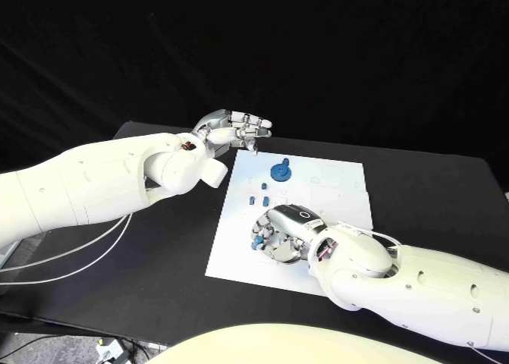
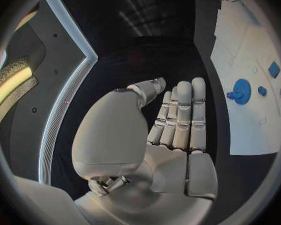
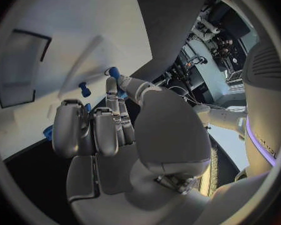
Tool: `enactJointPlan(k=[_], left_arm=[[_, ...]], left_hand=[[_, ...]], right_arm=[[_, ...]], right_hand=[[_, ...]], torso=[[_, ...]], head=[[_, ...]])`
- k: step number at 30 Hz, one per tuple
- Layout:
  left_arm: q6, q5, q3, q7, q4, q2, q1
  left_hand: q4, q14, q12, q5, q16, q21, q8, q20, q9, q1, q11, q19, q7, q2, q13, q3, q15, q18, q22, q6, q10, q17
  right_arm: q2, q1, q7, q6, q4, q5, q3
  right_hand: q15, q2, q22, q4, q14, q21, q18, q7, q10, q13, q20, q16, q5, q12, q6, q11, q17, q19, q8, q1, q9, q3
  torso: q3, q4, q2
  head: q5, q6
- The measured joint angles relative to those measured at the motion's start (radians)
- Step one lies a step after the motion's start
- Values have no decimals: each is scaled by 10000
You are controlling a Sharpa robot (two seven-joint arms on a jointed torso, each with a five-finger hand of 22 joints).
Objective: Assemble the parts on the task board
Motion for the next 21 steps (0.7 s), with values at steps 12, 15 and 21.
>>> enactJointPlan(k=[12,15,21], left_arm=[[13,0,0,-20,10,-34,0],[16,0,0,-23,14,-43,0],[22,0,0,-32,23,-61,1]], left_hand=[[0,0,0,0,0,0,0,0,0,0,0,0,0,0,0,0,0,0,1,0,0,1],[0,0,0,0,0,0,0,0,0,0,0,0,0,0,0,0,0,-1,1,0,0,1],[0,0,0,0,0,0,0,0,0,0,0,0,0,0,0,0,0,0,1,0,0,1]], right_arm=[[42,-6,-220,43,-28,-205,7],[48,-13,-329,53,-31,-279,-3],[81,-16,-533,112,-20,-426,-4]], right_hand=[[0,-1,-1,1,0,0,0,25,5,0,0,0,-6,2,-18,6,0,0,9,0,0,-1],[0,-15,4,-30,0,0,0,32,6,0,1,0,18,-38,-24,6,1,0,9,-14,0,29],[0,-40,7,-42,0,0,0,39,6,8,1,0,34,-39,-32,6,1,0,17,-38,0,41]], torso=[[-1,-1,0],[0,-1,0],[-6,4,0]], head=[[11,-33],[4,-29],[0,-26]])
